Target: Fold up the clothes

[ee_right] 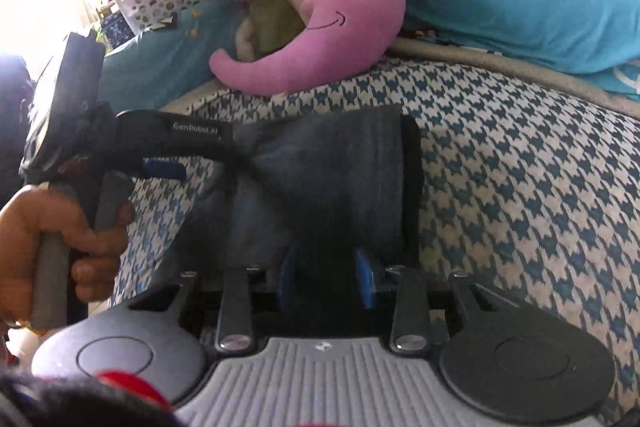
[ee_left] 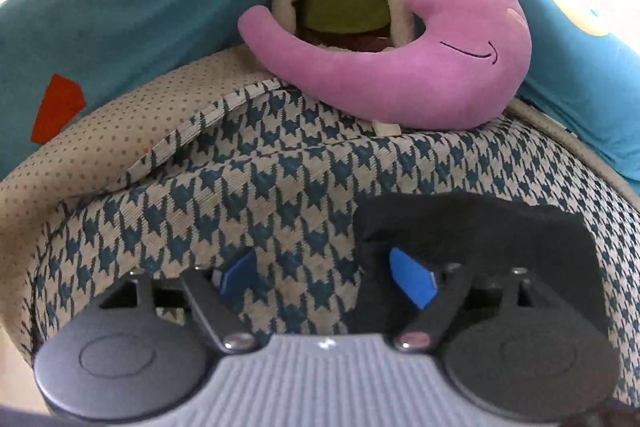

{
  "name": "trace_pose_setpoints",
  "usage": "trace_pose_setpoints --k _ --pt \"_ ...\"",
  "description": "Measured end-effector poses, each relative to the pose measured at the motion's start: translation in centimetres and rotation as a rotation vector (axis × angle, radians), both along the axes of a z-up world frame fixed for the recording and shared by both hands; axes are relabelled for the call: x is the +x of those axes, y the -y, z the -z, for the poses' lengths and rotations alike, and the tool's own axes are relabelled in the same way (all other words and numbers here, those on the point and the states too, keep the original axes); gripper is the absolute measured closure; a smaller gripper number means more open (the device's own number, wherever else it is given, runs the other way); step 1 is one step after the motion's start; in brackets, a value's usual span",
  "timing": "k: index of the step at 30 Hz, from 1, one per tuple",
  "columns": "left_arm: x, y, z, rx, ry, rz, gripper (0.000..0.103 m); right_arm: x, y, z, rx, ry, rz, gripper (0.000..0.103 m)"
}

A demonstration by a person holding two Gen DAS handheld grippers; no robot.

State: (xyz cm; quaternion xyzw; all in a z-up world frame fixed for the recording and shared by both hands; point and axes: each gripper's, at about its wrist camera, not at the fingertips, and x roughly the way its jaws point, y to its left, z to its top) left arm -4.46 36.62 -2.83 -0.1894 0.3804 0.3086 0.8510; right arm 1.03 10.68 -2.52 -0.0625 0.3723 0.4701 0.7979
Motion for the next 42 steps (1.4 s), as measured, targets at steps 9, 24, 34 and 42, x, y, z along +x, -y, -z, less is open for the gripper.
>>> trace_pose_setpoints --k 9,24,34,42 --pt "-0.7 0.0 -2.0 -0.019 0.026 0.009 0.022 -1.2 1.6 -1.4 0.012 0.039 -0.003 0.070" --pt "-0.1 3.3 -4.8 -0.076 0.085 0.215 0.006 -4.5 -1.4 -0.5 0.108 0.047 -0.173 0.070" --pt "0.6 3.1 -4.1 -0.092 0.049 0.199 0.004 -5.1 -2.3 1.0 0.015 -0.014 -0.251 0.070" --pt "1.7 4.3 -4.0 -0.070 0.046 0.207 0.003 -4.8 -0.3 -0.7 0.035 -0.001 -0.194 0.068"
